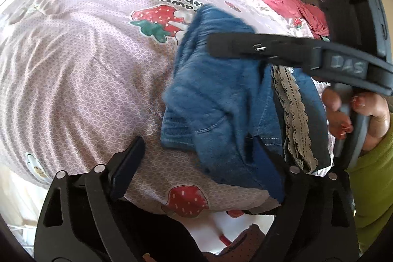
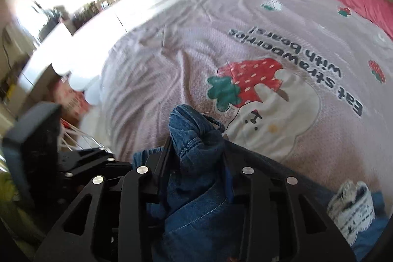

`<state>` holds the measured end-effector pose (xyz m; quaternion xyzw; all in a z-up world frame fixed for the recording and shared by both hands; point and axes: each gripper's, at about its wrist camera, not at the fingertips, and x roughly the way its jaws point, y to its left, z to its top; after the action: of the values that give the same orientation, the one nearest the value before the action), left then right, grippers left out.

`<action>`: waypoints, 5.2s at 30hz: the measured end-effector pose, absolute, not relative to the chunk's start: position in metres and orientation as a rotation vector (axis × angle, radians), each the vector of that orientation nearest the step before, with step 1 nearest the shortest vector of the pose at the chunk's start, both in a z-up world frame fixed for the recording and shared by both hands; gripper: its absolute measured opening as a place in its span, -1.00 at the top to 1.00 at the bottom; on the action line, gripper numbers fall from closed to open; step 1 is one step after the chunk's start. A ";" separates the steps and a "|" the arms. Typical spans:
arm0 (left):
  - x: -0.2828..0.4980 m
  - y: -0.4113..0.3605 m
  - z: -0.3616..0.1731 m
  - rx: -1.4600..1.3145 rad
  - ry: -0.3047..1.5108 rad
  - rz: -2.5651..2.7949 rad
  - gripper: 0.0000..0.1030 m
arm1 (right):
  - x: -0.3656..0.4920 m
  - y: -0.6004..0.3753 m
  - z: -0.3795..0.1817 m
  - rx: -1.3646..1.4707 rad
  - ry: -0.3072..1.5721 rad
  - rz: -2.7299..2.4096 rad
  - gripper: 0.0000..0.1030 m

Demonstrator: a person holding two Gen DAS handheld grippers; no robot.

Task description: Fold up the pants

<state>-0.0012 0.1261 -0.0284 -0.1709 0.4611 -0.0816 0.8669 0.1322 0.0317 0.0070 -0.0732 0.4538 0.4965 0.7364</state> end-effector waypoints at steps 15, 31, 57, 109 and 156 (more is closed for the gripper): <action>0.009 0.062 0.006 -0.402 0.877 -0.324 -0.46 | 0.121 -0.060 0.041 -0.003 0.883 1.070 0.36; 0.022 -0.053 0.023 -0.218 0.919 -0.534 -0.46 | 0.128 -0.186 0.029 0.220 0.834 0.932 0.01; 0.010 -0.041 -0.007 -0.002 0.985 -0.293 -0.53 | 0.105 -0.217 -0.014 0.070 0.917 0.588 -0.47; 0.059 -0.010 -0.031 -0.297 1.047 -0.412 -0.08 | 0.082 -0.243 -0.039 0.268 0.991 0.541 -0.02; 0.156 -0.003 0.032 -0.269 0.866 -0.428 0.28 | 0.178 -0.188 0.027 0.125 0.737 0.673 0.51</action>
<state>0.1565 -0.0032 0.0317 -0.1289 0.4150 -0.2051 0.8770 0.1779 -0.1884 0.0271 0.0598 0.3532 0.3226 0.8761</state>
